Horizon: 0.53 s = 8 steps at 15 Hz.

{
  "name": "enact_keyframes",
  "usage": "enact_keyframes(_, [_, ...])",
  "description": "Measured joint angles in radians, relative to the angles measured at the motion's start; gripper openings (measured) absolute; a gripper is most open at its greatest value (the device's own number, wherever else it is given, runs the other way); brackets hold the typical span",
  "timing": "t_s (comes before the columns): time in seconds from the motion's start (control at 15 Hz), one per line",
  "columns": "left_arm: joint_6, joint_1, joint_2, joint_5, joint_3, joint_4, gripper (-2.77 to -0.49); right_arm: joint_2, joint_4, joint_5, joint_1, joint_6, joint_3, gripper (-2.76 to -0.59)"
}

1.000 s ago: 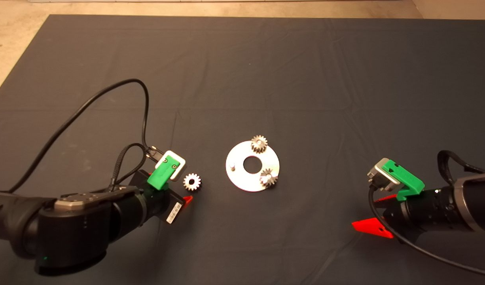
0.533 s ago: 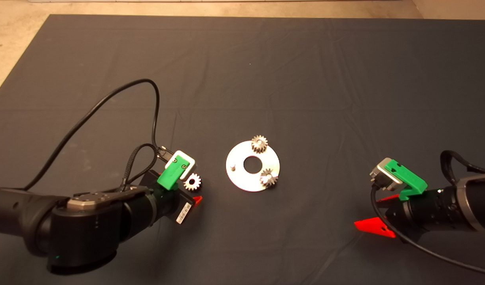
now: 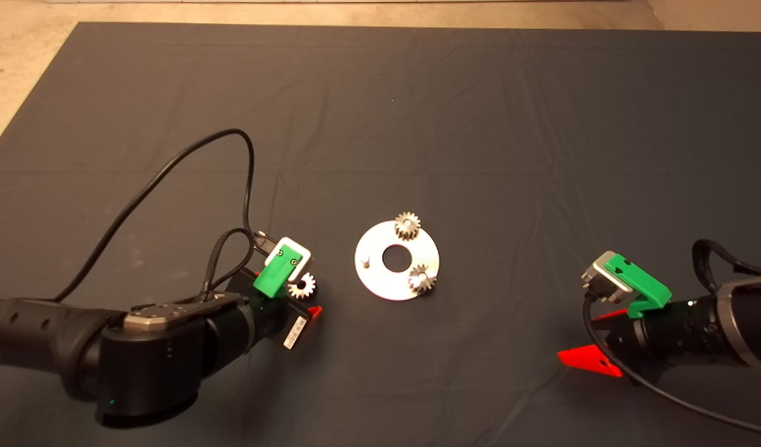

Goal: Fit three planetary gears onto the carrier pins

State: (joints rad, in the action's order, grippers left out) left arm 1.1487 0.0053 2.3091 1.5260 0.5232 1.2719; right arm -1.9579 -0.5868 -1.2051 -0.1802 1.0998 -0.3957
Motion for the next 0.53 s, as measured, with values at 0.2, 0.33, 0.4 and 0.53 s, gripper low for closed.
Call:
enact_keyframes(0.2, [0.000, 0.000, 0.005, 0.000, 0.014, 0.005, -1.19, 0.000, 0.000, 0.000, 0.000, -0.001, 0.000, -1.30])
enact_keyframes(0.33, [0.000, 0.000, 0.007, 0.000, 0.017, 0.005, -1.19, 0.000, 0.000, 0.000, 0.000, -0.001, 0.000, -1.30])
enact_keyframes(0.4, [0.000, 0.001, 0.008, 0.000, 0.020, 0.006, -1.19, 0.000, 0.000, 0.000, 0.001, -0.001, 0.000, -1.30])
enact_keyframes(0.53, [0.000, 0.003, 0.010, 0.000, 0.026, 0.012, -1.19, 0.000, 0.000, 0.000, 0.004, -0.002, 0.000, -1.30])
